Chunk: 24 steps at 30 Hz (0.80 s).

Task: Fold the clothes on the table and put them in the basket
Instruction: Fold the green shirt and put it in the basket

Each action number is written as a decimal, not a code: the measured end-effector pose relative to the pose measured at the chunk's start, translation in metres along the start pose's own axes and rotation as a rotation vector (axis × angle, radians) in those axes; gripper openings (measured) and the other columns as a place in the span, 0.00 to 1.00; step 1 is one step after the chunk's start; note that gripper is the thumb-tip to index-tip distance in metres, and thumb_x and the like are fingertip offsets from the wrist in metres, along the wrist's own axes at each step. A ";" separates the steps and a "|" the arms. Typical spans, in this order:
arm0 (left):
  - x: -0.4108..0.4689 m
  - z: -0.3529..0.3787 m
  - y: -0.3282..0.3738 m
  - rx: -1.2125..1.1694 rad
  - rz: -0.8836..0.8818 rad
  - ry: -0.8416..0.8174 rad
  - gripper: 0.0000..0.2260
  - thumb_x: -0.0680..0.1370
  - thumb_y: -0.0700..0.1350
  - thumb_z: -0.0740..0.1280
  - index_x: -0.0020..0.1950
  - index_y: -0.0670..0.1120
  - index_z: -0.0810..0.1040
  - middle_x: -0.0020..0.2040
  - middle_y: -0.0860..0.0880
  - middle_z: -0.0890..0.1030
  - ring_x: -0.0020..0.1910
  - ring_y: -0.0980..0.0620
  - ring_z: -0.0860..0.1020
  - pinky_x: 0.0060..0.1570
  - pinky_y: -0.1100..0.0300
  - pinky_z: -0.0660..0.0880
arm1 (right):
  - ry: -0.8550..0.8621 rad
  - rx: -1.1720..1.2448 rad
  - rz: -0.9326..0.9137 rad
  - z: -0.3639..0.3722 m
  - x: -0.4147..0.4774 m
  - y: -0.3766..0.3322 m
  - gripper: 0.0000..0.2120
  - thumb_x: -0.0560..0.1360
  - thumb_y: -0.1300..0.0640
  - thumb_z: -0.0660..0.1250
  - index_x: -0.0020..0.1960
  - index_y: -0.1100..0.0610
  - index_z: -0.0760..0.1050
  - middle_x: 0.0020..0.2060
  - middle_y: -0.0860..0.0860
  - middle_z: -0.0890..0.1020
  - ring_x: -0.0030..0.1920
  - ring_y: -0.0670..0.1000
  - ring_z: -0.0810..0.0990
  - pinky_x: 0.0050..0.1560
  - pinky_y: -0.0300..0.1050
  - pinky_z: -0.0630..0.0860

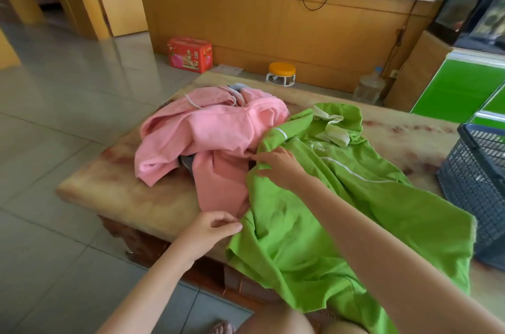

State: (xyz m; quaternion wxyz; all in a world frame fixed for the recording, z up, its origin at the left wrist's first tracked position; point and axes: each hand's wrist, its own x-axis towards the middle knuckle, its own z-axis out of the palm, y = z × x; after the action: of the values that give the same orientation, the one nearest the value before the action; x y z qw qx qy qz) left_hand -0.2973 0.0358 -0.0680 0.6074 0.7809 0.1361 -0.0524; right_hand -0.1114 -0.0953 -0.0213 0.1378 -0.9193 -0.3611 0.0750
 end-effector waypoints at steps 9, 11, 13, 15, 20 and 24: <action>-0.061 -0.073 0.022 -0.078 0.045 -0.156 0.08 0.69 0.50 0.76 0.35 0.50 0.80 0.34 0.55 0.79 0.36 0.63 0.75 0.39 0.73 0.69 | 0.415 0.398 -0.087 -0.048 -0.002 0.010 0.12 0.64 0.65 0.77 0.47 0.58 0.84 0.44 0.49 0.85 0.47 0.46 0.81 0.55 0.42 0.74; -0.066 -0.075 0.008 0.031 -0.027 -0.238 0.09 0.67 0.56 0.75 0.38 0.52 0.81 0.38 0.55 0.81 0.41 0.61 0.77 0.45 0.70 0.71 | 0.307 0.391 -0.192 -0.044 -0.010 0.003 0.11 0.63 0.69 0.76 0.44 0.62 0.83 0.42 0.46 0.83 0.42 0.36 0.79 0.49 0.31 0.72; -0.064 -0.069 -0.010 0.132 -0.102 -0.299 0.12 0.69 0.59 0.73 0.44 0.51 0.83 0.46 0.54 0.84 0.49 0.56 0.80 0.53 0.65 0.73 | 0.030 0.219 -0.159 -0.030 -0.016 0.004 0.10 0.66 0.70 0.74 0.47 0.63 0.83 0.45 0.48 0.82 0.44 0.40 0.79 0.50 0.33 0.72; -0.056 -0.059 -0.022 0.191 -0.133 -0.237 0.10 0.76 0.54 0.67 0.49 0.50 0.83 0.50 0.55 0.84 0.54 0.55 0.79 0.52 0.68 0.72 | -0.370 -0.041 -0.032 -0.016 -0.023 0.012 0.11 0.70 0.65 0.72 0.52 0.60 0.82 0.51 0.52 0.83 0.50 0.49 0.79 0.52 0.37 0.71; -0.026 -0.032 -0.022 0.238 -0.150 -0.003 0.10 0.79 0.52 0.64 0.57 0.51 0.77 0.54 0.54 0.80 0.54 0.58 0.77 0.53 0.64 0.73 | -0.169 0.110 0.062 -0.009 -0.028 0.021 0.09 0.74 0.60 0.69 0.54 0.58 0.81 0.52 0.50 0.83 0.52 0.48 0.80 0.58 0.43 0.74; -0.016 -0.008 -0.023 0.263 -0.195 0.013 0.18 0.75 0.56 0.68 0.58 0.48 0.70 0.54 0.52 0.78 0.53 0.55 0.76 0.49 0.62 0.72 | -0.014 0.117 0.067 -0.005 -0.016 0.012 0.11 0.74 0.58 0.70 0.56 0.52 0.80 0.54 0.48 0.81 0.53 0.50 0.80 0.56 0.48 0.75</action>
State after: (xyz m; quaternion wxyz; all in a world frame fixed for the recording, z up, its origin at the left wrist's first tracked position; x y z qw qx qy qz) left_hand -0.3195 0.0462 -0.0830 0.4909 0.8371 0.2073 -0.1236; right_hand -0.1139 -0.1160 -0.0199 0.1862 -0.9207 -0.3260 0.1070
